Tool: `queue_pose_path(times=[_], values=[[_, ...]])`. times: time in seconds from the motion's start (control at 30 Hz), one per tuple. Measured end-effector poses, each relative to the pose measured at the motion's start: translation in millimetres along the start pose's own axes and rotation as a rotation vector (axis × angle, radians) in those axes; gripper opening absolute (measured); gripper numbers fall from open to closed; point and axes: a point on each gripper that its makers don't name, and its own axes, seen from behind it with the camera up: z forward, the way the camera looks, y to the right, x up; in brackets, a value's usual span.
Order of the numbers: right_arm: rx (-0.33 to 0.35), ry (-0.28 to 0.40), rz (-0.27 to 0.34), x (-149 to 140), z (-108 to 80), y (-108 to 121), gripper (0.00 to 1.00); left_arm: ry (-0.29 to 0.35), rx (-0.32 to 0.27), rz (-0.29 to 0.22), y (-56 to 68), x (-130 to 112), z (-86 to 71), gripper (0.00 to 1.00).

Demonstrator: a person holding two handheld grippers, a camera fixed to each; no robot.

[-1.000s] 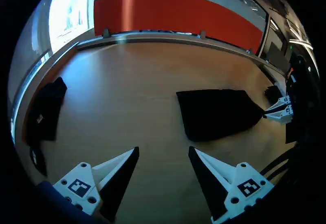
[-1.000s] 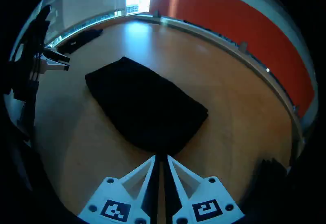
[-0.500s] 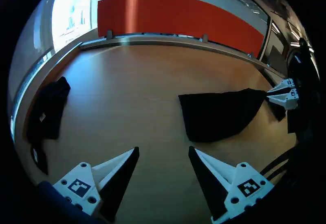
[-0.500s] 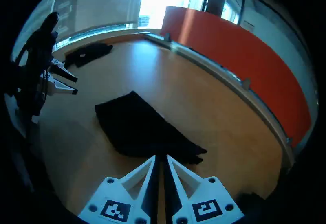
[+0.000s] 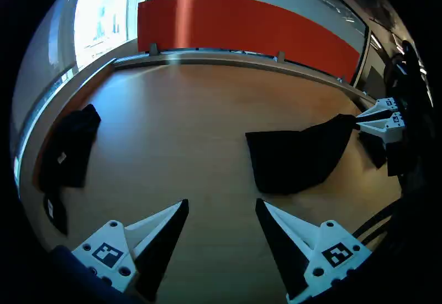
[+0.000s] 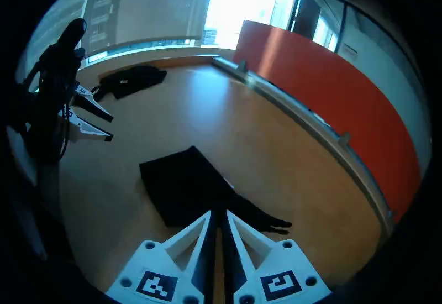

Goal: Fold towel

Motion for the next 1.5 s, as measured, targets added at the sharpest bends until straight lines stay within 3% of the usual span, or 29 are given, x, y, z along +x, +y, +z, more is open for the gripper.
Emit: queue_pose_path(times=[0.23,0.57,0.87,1.07,1.2,1.37,1.5], values=[[0.056,0.017,-0.039,23,19.0,-20,0.06,0.013,0.019,-0.006,-9.1,1,-10.0,0.89],[0.18,0.004,-0.118,47,68.3,-75,0.06,0.019,0.047,-0.052,-25.0,-10,-24.6,0.89],[0.269,-0.059,-0.109,31,115.0,-114,0.06,0.013,0.061,-0.077,-31.8,-21,-27.0,0.9],[0.28,-0.089,-0.105,19,120.3,-118,0.09,0.013,0.054,-0.092,-30.9,-22,-25.2,0.89],[0.272,-0.087,-0.099,18,116.1,-114,0.18,0.011,0.05,-0.088,-30.5,-21,-23.1,0.89],[0.263,-0.082,-0.084,17,108.6,-108,0.46,0.013,0.046,-0.079,-28.8,-17,-21.2,0.89],[0.248,-0.077,-0.072,14,103.2,-102,0.55,0.015,0.042,-0.076,-26.4,-14,-20.3,0.9]])
